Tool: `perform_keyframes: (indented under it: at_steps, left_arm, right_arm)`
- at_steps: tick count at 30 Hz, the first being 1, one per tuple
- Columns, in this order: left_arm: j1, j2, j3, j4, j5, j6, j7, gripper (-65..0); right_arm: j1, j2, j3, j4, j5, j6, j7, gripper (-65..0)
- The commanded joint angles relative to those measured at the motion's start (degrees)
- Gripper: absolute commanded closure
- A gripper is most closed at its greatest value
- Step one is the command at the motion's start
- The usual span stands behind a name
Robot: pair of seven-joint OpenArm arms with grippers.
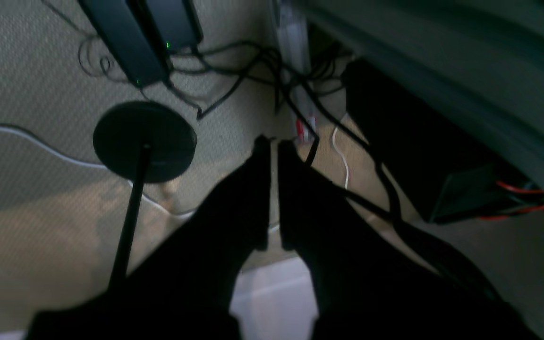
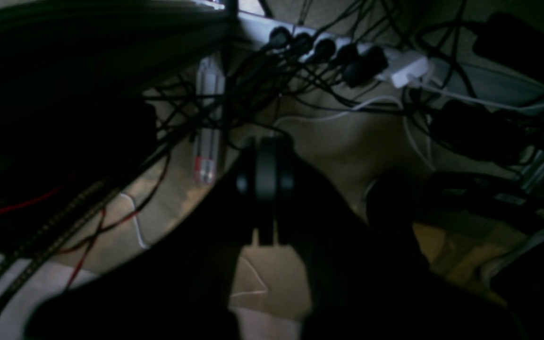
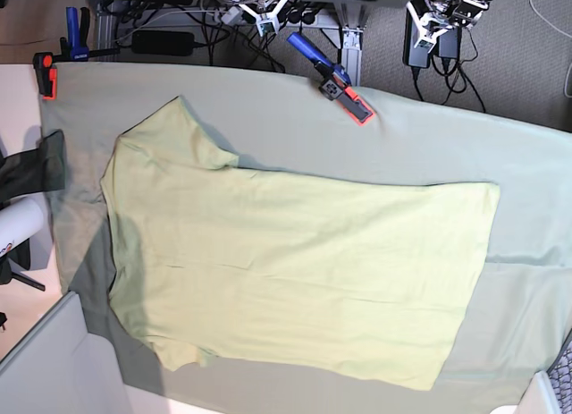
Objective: Fold the T-shirt properly
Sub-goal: 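Move both grippers from rest toward the shirt's shoulders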
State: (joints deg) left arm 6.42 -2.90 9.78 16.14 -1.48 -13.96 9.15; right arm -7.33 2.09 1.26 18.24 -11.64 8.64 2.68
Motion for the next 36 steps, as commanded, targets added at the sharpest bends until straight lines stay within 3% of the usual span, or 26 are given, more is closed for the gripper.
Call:
perform_keyframes:
  at_steps: [1, 7, 12, 16, 22, 26, 32, 36]
  left_arm:
    - [1.16, -0.39, -0.04, 0.50, 0.02, -0.81, -1.38, -2.6]
    - [9.14, -3.06, -0.04, 8.87, -1.86, -0.81, -7.85, -2.6]
    - [18.38, -5.79, -0.04, 23.91, -6.23, -0.59, -8.28, -2.5]
    - [25.99, -6.82, -0.11, 38.53, -6.45, 1.81, -8.09, -2.4]
    - [35.76, -6.86, -0.11, 58.71, -6.93, 1.68, -7.58, -2.4]
    - [41.00, -8.79, -0.11, 70.90, -11.87, 1.29, -5.92, 0.0]
    - [46.99, -10.49, -2.67, 88.30, -17.03, 1.29, 0.74, 0.0]
    - [50.14, -10.51, -6.71, 96.39, -20.24, 0.76, 1.64, 0.0]
  right_arm:
    - [-1.03, 0.63, 0.11, 0.68, 0.02, 0.55, 0.35, 0.0]
    - [-7.58, 3.23, 0.11, 6.38, 0.04, 0.57, 0.35, 0.0]
    - [-15.72, 6.86, 0.11, 14.93, 1.33, 1.31, 0.35, 0.0]
    - [-23.28, 10.71, 0.11, 23.82, 7.56, 4.70, 0.35, 0.0]
    - [-34.49, 16.26, 0.11, 39.80, 14.88, 7.32, 0.33, 0.0]
    - [-42.97, 19.06, 0.37, 53.66, 19.10, 8.24, 0.33, 0.0]
    - [-53.20, 19.96, 7.93, 75.23, 29.46, 8.33, 0.09, 0.0]
    - [-54.07, 19.89, 15.28, 86.38, 42.36, 8.26, -6.29, 0.0]
